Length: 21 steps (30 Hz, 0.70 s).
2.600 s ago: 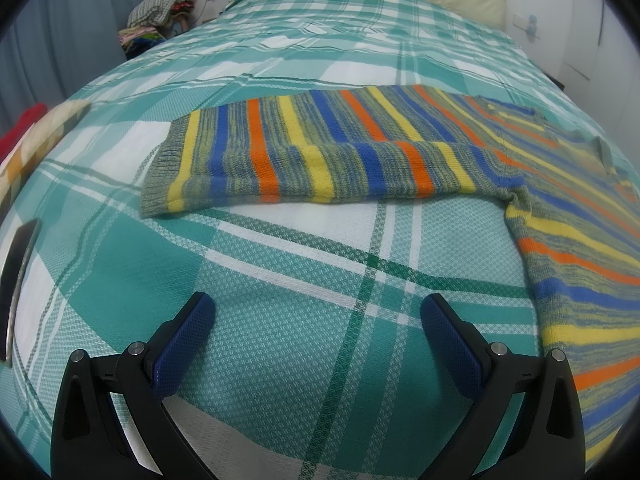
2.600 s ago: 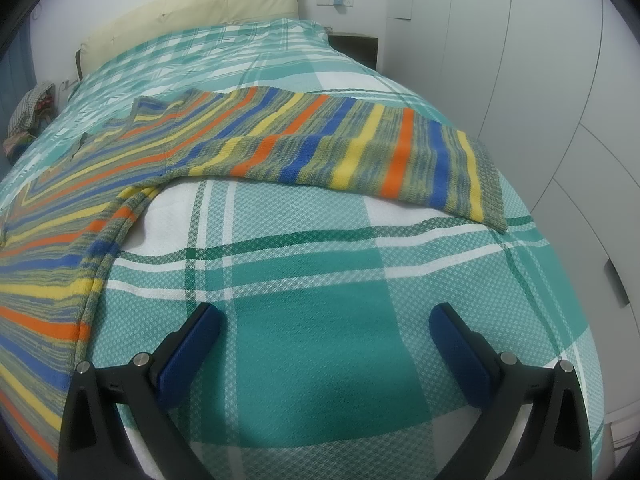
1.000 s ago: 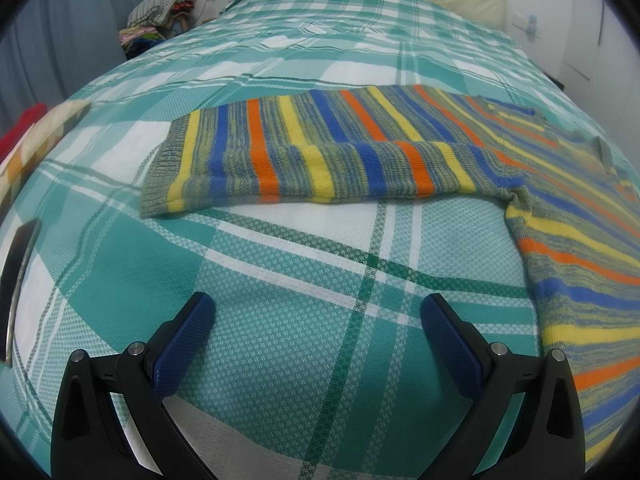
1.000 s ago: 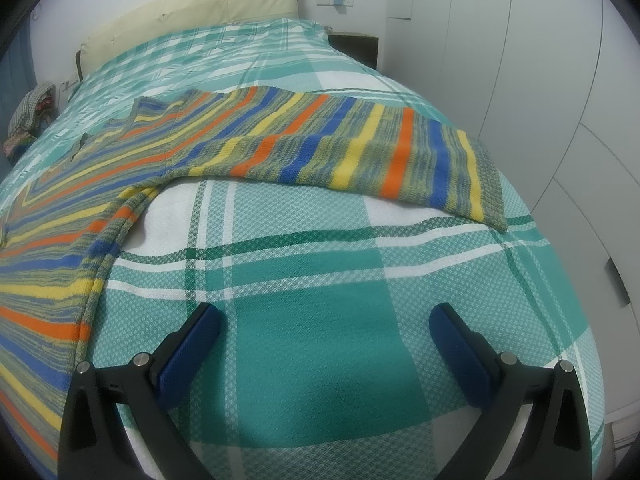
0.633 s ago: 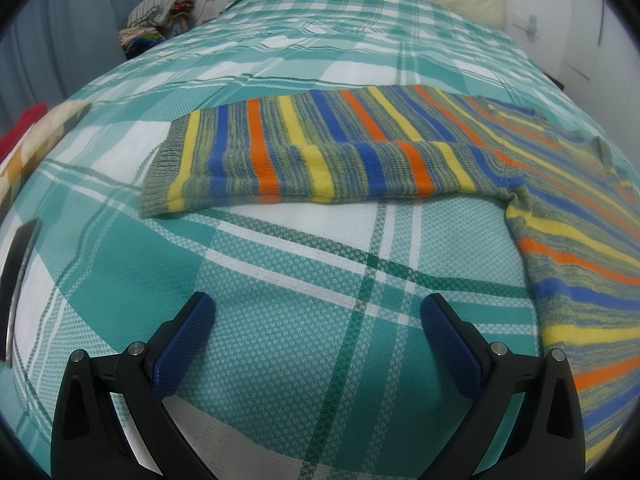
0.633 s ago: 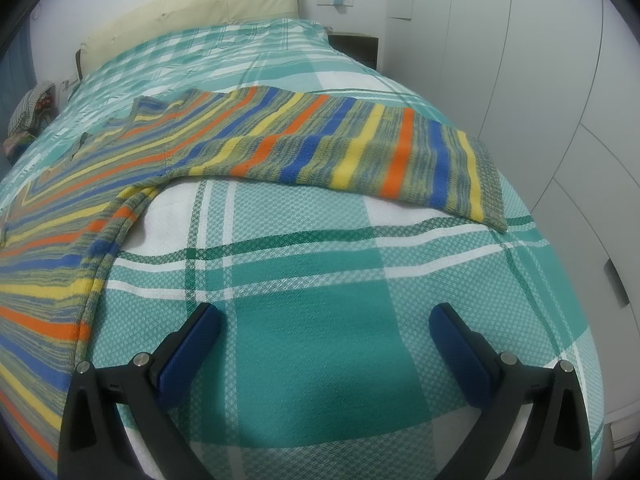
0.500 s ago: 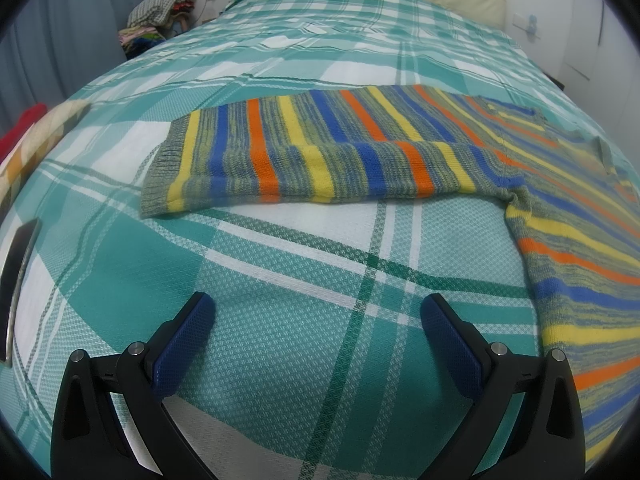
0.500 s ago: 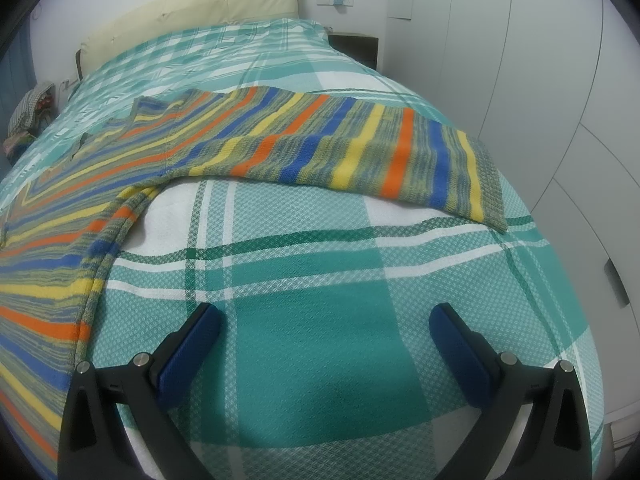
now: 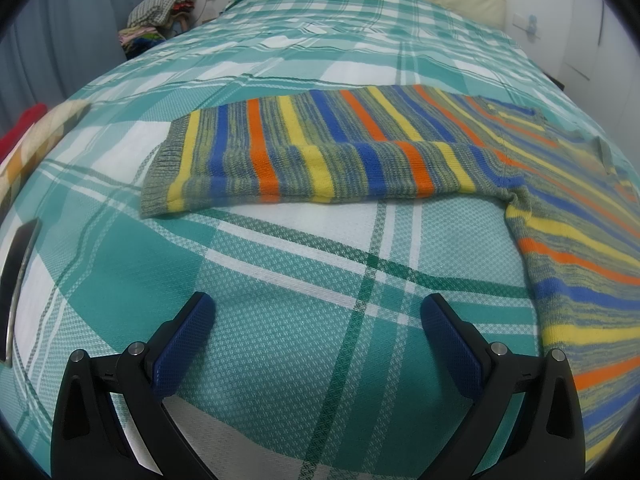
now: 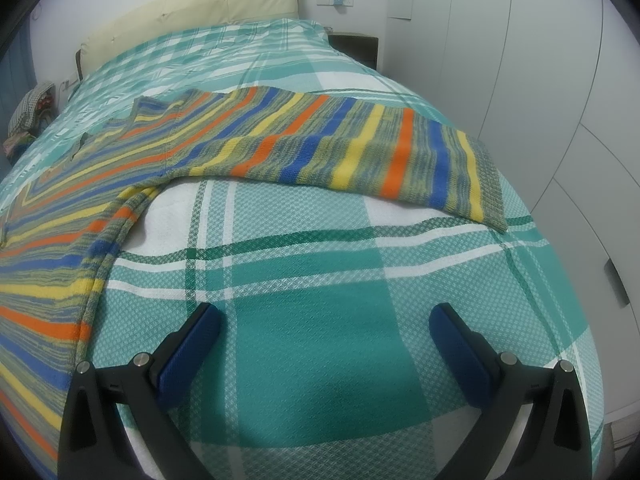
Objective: Fold small clothes
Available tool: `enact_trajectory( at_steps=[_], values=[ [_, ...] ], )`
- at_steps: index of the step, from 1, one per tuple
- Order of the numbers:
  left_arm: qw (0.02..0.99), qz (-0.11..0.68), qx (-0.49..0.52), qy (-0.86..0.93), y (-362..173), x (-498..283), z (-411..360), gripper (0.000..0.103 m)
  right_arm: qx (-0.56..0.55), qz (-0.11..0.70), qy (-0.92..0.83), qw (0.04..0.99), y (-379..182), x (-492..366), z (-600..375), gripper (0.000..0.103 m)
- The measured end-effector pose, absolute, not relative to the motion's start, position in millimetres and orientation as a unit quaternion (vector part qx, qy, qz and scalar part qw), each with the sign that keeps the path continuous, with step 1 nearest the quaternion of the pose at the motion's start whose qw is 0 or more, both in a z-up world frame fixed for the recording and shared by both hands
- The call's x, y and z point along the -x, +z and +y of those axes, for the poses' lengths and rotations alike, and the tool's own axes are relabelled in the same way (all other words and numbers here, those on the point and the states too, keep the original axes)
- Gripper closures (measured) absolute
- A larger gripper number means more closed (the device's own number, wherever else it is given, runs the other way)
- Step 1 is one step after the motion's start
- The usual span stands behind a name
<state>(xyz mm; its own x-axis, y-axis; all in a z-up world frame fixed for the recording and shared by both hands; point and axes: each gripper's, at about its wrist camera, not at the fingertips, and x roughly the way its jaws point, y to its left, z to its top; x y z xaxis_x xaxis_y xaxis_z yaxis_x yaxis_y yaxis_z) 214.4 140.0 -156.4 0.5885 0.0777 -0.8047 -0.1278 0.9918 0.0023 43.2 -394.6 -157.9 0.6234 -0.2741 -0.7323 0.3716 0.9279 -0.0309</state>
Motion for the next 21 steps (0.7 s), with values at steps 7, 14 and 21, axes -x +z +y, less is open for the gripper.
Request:
enact_trajectory(
  at_steps=[7,14,21],
  values=[
    [0.891,0.45,0.028,0.058,-156.4,-214.6,139.9,0.0,-0.06,0.396,-0.18,0.898,-157.9,-43.2,-394.7,0.0],
    [0.891,0.45,0.028,0.057,-156.4,-214.9,139.8,0.0,-0.064,0.393,-0.178,0.9,-158.0,-43.3,-396.2,0.0],
    [0.891,0.45,0.031,0.059,-156.9,-215.5,139.6,0.0,-0.061,0.393,-0.18,0.9,-158.0,-44.0,-394.5,0.0]
  ],
)
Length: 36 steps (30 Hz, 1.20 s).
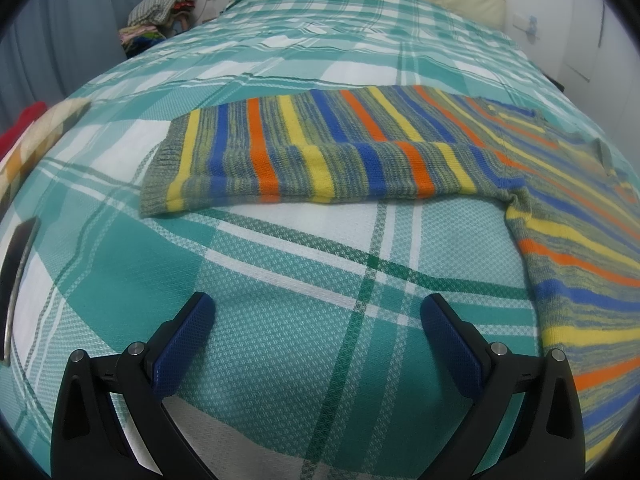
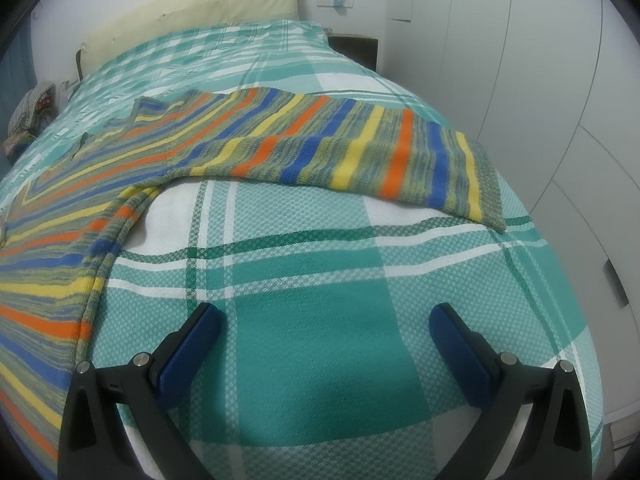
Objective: Fold small clothes
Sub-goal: 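Grasp the ribbed sweater hem with the left tool while the right tool grasps it too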
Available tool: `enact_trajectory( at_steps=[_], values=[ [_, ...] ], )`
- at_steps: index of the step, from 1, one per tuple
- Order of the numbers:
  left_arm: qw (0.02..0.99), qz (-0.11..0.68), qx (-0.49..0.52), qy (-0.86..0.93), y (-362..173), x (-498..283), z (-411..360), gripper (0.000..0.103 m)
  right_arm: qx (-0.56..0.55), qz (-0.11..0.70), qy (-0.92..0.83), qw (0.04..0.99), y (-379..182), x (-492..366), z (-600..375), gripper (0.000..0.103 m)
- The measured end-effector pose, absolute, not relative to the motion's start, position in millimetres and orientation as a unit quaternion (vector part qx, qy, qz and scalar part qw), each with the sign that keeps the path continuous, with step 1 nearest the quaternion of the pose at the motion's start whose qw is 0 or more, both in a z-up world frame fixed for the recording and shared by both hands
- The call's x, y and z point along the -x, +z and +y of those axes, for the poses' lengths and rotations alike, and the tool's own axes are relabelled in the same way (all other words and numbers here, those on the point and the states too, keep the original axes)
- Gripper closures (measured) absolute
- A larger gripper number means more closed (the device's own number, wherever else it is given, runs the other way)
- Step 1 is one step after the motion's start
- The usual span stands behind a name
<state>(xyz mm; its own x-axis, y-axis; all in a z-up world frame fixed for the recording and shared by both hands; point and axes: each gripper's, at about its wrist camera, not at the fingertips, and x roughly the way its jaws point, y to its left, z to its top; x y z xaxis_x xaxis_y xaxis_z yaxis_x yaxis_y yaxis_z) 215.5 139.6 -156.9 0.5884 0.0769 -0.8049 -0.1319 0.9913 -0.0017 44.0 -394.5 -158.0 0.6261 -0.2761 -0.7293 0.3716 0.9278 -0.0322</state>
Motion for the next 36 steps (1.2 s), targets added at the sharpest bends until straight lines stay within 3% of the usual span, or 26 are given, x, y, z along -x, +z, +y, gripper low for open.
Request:
enact_trajectory(
  at_steps=[9,11,14,18,19,20,22,24,25,26,27,28,36],
  values=[
    [0.864,0.5,0.05,0.017,-130,-198,148,0.003,-0.072,0.406,-0.156,0.898,-149,-40,-396,0.001],
    [0.858,0.508,0.06,-0.052,-105,-161,150,0.002,-0.084,0.435,-0.111,0.89,-130,-27,-394,0.006],
    [0.834,0.535,0.049,-0.123,-96,-104,142,0.002,-0.101,0.464,-0.009,0.88,-97,22,-375,0.006],
    [0.81,0.563,0.023,-0.164,-114,-44,115,0.003,-0.121,0.553,0.1,0.818,-109,86,-328,0.006],
    [0.806,0.566,0.023,-0.171,-118,-38,109,0.006,-0.118,0.561,0.104,0.813,-115,92,-321,0.007],
    [0.805,0.567,0.021,-0.174,-122,-34,103,0.017,-0.113,0.569,0.104,0.808,-125,100,-313,0.012],
    [0.809,0.563,0.002,-0.169,-128,-32,91,0.029,-0.125,0.577,0.099,0.801,-145,101,-306,0.026],
    [0.816,0.554,-0.018,-0.167,-130,-29,83,0.039,-0.144,0.581,0.092,0.796,-162,97,-306,0.032],
    [0.816,0.552,-0.02,-0.172,-130,-28,82,0.059,-0.145,0.576,0.091,0.799,-168,95,-305,0.039],
    [0.812,0.554,-0.012,-0.183,-130,-27,82,0.088,-0.141,0.571,0.09,0.803,-170,91,-303,0.058],
    [0.803,0.562,0.008,-0.2,-131,-27,83,0.097,-0.139,0.57,0.094,0.804,-170,90,-301,0.076],
    [0.8,0.564,0.022,-0.202,-130,-26,85,0.097,-0.14,0.573,0.103,0.801,-169,89,-298,0.099],
    [0.795,0.565,0.017,-0.219,-118,-4,91,0.099,-0.095,0.59,0.084,0.797,-148,109,-287,0.1]
  ],
)
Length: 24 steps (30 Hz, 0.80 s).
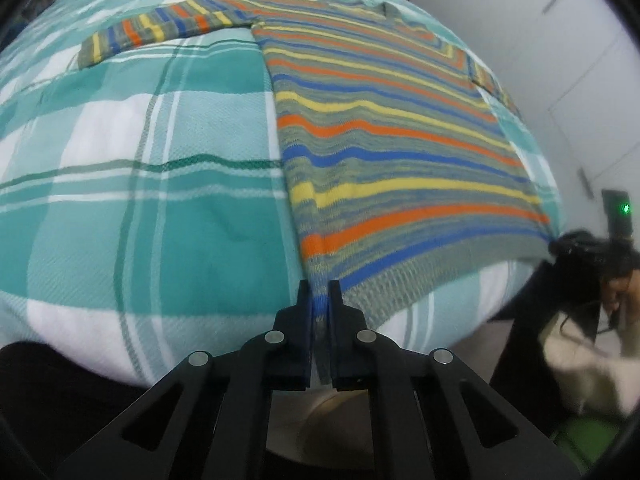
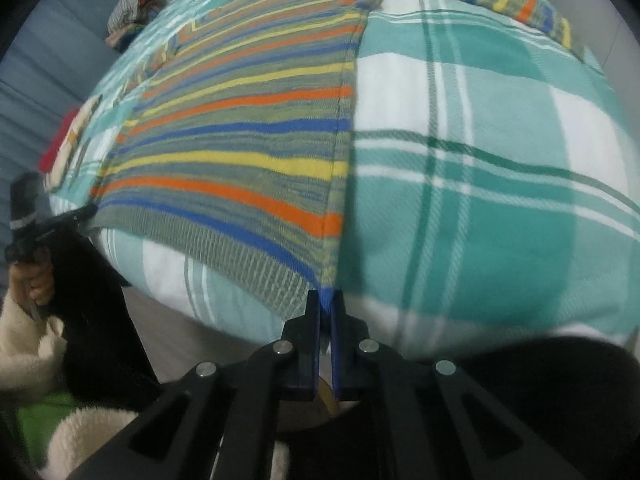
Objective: Fold small clothes
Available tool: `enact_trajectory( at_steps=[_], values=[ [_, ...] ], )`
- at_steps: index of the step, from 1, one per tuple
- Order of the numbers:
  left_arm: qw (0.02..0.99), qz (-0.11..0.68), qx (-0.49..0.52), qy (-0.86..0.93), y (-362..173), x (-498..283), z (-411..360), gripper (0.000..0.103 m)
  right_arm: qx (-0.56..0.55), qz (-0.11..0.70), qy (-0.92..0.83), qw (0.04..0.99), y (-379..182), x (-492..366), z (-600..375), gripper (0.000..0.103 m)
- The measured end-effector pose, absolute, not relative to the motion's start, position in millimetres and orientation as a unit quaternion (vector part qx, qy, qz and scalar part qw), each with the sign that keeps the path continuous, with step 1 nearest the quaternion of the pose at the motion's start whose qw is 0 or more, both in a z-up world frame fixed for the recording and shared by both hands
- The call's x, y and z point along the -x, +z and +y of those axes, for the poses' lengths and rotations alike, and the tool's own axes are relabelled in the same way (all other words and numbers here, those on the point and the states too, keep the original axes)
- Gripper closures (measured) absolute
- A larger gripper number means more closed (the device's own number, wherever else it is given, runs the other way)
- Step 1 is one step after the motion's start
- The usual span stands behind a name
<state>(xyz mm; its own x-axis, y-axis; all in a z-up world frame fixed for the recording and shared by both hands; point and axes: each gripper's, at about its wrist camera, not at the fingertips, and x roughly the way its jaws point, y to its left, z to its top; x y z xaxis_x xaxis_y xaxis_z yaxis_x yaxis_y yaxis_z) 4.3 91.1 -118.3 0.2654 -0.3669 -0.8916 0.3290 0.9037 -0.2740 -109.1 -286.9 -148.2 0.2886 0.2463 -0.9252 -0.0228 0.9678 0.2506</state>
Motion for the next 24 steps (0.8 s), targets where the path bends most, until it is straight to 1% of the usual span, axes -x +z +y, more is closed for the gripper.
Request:
enact_trajectory(
  at_steps=[4,7,9,11,12,13,14,15,16,17,18,20,22,24],
  values=[
    [0.786,0.583,0.031,-0.204,-141,-14,89,0.098,-0.097,0.601,0.063,0.791,-169,102,-290,0.1],
    [0.796,0.57,0.021,-0.202,-135,-11,88,0.092,-0.093,0.604,0.051,0.79,-178,93,-285,0.099],
    [0.802,0.564,0.018,-0.197,-131,-5,91,0.083,-0.082,0.6,0.049,0.794,-175,93,-282,0.099],
    [0.809,0.557,0.016,-0.186,-125,-2,95,0.061,-0.09,0.597,0.045,0.796,-173,94,-284,0.088],
    [0.815,0.55,0.013,-0.179,-120,2,98,0.056,-0.099,0.596,0.043,0.795,-171,96,-287,0.085],
    [0.826,0.538,0.004,-0.167,-111,6,103,0.047,-0.105,0.595,0.042,0.796,-169,98,-290,0.079],
    [0.837,0.525,-0.008,-0.154,-103,10,105,0.042,-0.11,0.591,0.04,0.798,-164,100,-293,0.073],
    [0.849,0.509,-0.022,-0.143,-90,12,108,0.04,-0.113,0.584,0.039,0.803,-157,104,-297,0.07],
    [0.86,0.491,-0.032,-0.136,-77,13,108,0.038,-0.112,0.575,0.037,0.809,-149,106,-301,0.065],
    [0.87,0.473,-0.038,-0.132,-63,11,110,0.033,-0.111,0.566,0.035,0.816,-140,106,-306,0.061],
    [0.882,0.453,-0.039,-0.126,-47,10,111,0.029,-0.11,0.55,0.03,0.827,-127,105,-314,0.059],
    [0.907,0.4,-0.029,-0.125,-10,0,108,0.011,-0.113,0.505,0.012,0.855,-98,103,-339,0.056],
    [0.926,0.354,-0.014,-0.129,15,-11,97,0.005,-0.132,0.444,-0.011,0.886,-67,90,-372,0.054],
    [0.938,0.315,-0.001,-0.142,28,-23,88,0.004,-0.173,0.379,-0.035,0.908,-43,73,-416,0.051]
  ],
)
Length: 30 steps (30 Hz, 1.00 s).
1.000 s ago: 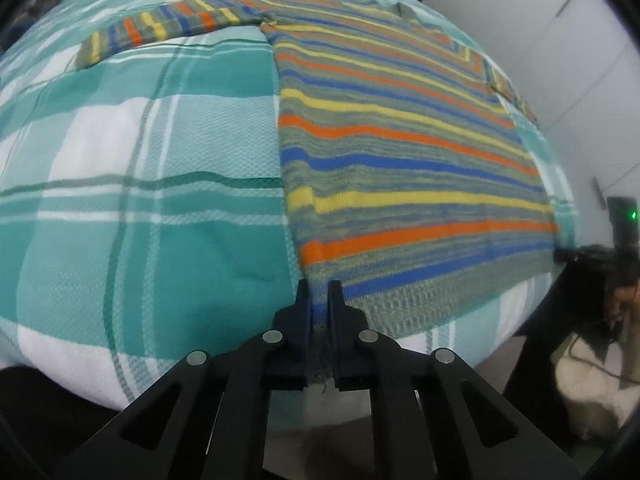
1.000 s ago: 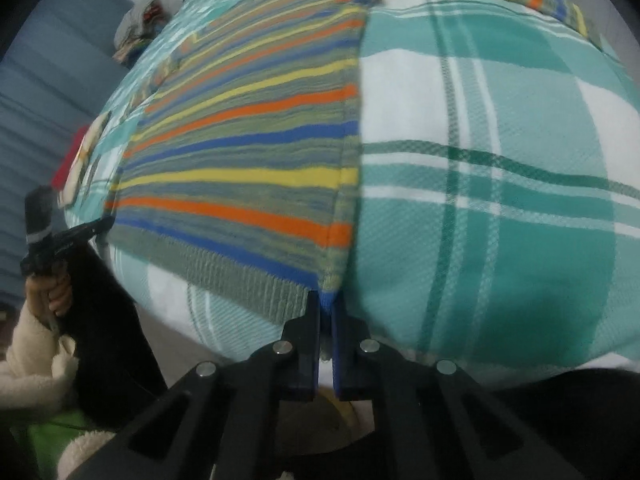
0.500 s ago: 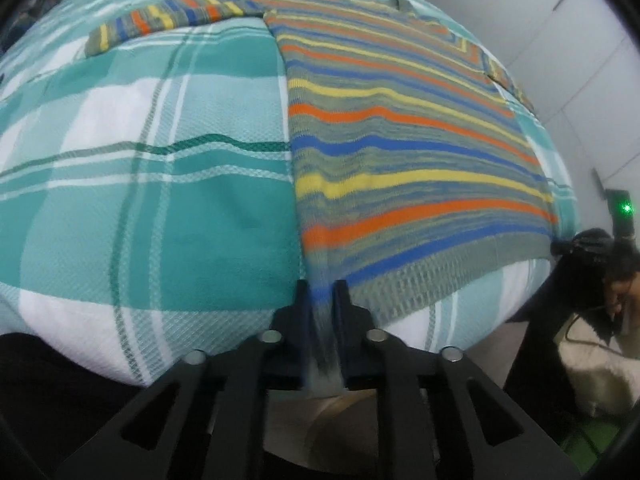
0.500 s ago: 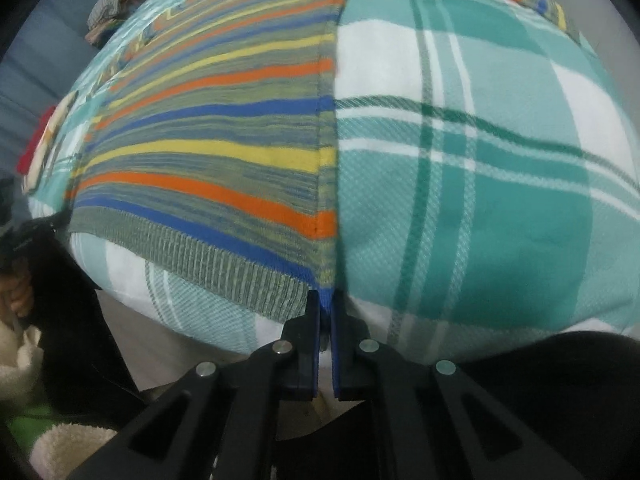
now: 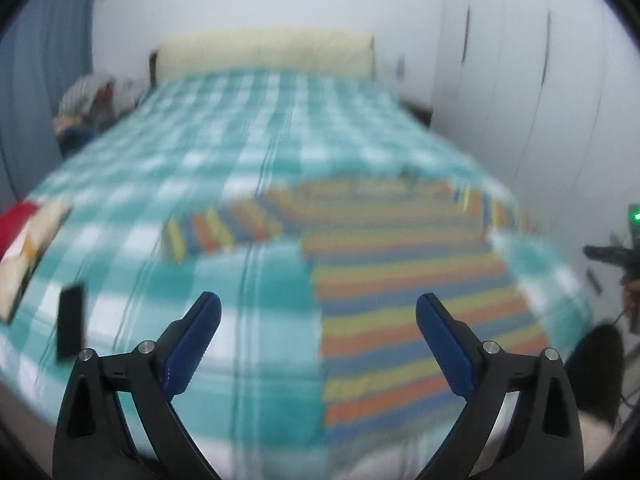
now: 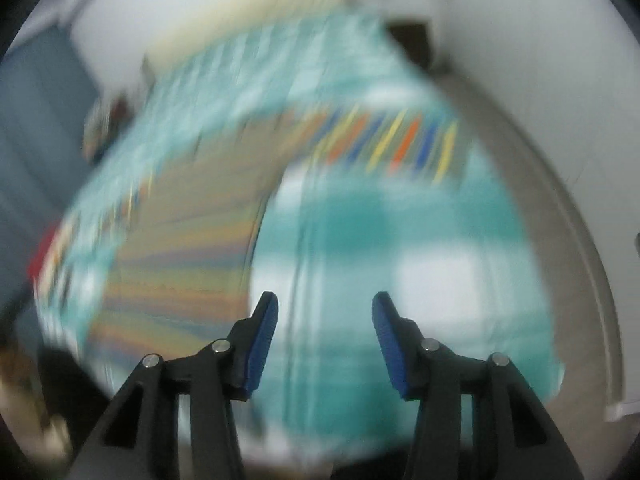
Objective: Fold small clothes
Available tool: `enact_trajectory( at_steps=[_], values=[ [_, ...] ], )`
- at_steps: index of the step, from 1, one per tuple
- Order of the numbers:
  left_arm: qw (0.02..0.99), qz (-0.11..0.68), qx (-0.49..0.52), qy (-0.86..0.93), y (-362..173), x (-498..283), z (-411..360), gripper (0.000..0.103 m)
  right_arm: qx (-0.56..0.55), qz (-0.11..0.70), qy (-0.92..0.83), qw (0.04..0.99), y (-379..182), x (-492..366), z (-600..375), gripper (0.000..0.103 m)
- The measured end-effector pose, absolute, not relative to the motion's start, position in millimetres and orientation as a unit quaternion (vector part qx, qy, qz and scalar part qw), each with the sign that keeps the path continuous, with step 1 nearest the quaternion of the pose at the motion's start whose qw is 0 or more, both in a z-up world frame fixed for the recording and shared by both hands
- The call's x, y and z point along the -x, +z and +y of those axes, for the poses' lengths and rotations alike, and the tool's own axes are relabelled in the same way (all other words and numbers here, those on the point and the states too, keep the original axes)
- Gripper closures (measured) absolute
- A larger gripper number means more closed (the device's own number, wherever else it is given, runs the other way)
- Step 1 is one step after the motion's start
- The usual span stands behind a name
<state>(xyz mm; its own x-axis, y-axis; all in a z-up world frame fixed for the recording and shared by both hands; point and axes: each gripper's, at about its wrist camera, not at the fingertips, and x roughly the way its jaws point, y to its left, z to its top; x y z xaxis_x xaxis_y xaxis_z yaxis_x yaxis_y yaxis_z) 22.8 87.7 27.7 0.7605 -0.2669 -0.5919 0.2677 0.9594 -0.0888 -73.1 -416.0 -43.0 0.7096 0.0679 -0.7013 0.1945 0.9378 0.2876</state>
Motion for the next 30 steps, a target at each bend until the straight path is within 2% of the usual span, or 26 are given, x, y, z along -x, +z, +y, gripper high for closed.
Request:
enact_trajectory(
  at_steps=[1,3,5,10,14,22,24,26,27,28,30],
  values=[
    [0.942,0.301,0.004,-0.15,29,-30,82,0.004,-0.192,0.36,-0.041,0.912,-38,64,-430,0.047],
    [0.946,0.282,0.017,-0.157,21,-47,65,0.004,-0.243,0.319,-0.06,0.914,-35,42,-476,0.046],
    [0.947,0.274,0.022,-0.163,5,-59,54,0.004,-0.286,0.314,-0.065,0.903,-50,19,-505,0.046],
    [0.936,0.322,0.036,-0.136,-56,-83,50,0.004,-0.402,0.317,-0.066,0.856,-114,-27,-571,0.047],
    [0.924,0.361,0.061,-0.11,-74,-89,68,0.004,-0.423,0.318,-0.064,0.846,-137,-53,-595,0.047],
    [0.921,0.367,0.091,-0.092,-84,-100,71,0.004,-0.448,0.314,-0.032,0.836,-163,-76,-623,0.049],
    [0.921,0.368,0.08,-0.094,-85,-99,66,0.004,-0.462,0.33,-0.027,0.823,-175,-81,-627,0.058],
    [0.923,0.367,0.071,-0.096,-86,-99,63,0.004,-0.469,0.335,-0.03,0.817,-179,-77,-634,0.08],
    [0.924,0.364,0.067,-0.097,-85,-98,62,0.004,-0.467,0.338,-0.036,0.816,-177,-76,-636,0.087],
    [0.925,0.362,0.065,-0.098,-85,-98,62,0.004,-0.466,0.336,-0.037,0.817,-174,-74,-637,0.099],
    [0.927,0.354,0.064,-0.1,-83,-95,63,0.004,-0.453,0.331,-0.04,0.827,-159,-73,-634,0.099]
  ],
)
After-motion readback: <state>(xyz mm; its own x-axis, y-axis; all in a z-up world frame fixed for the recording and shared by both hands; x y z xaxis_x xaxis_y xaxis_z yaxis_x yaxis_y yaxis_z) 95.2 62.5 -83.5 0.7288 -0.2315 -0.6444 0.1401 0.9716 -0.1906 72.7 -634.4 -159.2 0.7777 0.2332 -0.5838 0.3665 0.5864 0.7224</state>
